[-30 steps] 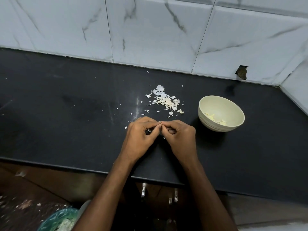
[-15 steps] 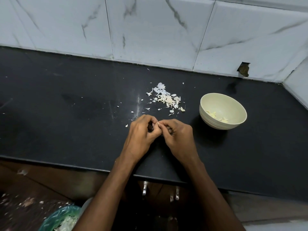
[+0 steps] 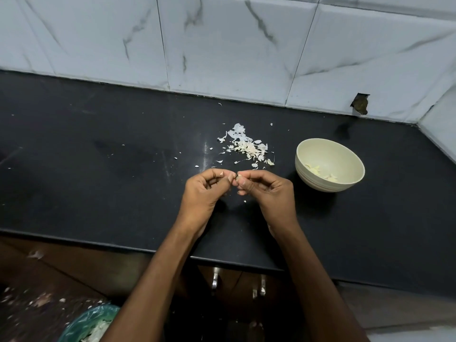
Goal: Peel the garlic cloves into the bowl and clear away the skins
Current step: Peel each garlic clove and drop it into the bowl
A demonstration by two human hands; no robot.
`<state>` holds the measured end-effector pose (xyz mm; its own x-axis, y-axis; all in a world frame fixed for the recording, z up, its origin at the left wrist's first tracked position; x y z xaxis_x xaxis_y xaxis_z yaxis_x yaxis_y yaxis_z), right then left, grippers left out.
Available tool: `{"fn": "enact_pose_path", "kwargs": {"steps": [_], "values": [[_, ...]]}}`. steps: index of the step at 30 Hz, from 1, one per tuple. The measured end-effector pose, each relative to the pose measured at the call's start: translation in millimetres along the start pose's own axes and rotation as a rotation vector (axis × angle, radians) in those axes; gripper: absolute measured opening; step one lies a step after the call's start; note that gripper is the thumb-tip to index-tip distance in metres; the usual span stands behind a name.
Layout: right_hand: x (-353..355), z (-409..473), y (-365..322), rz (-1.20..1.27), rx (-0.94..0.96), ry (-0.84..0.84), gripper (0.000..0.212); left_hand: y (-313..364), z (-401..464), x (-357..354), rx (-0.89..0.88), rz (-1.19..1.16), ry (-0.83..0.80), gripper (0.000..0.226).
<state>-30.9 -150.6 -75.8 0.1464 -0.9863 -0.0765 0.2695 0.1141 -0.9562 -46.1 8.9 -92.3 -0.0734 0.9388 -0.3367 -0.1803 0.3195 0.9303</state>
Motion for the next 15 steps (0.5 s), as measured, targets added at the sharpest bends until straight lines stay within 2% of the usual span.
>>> {"fn": "enact_pose_path", "kwargs": {"steps": [4,7,15], "values": [[2.6,0.4,4.7,-0.010,-0.028,0.027,0.017,3.9,-2.7,2.4,-0.087,0.144,0.012,0.012],[3.4,1.0,6.4,-0.044,-0.023,0.036,0.014,5.8,-3.8,1.2,-0.103,0.163,0.019,0.012],[3.3,1.8,6.9,-0.118,-0.028,0.062,0.004,-0.6,-3.0,1.1,-0.019,0.139,0.041,0.011]]}}
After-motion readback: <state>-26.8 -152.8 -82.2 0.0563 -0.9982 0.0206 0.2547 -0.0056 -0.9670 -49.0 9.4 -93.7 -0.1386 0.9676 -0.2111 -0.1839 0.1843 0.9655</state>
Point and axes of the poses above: each hand's wrist, its own z-axis towards the middle knuckle, its own x-axis out of the back of the hand, y = z × x, the point moved 7 cm from there along z, towards the middle knuckle, and after that the axes turned 3 degrees about -z, right-handed, at the moved point
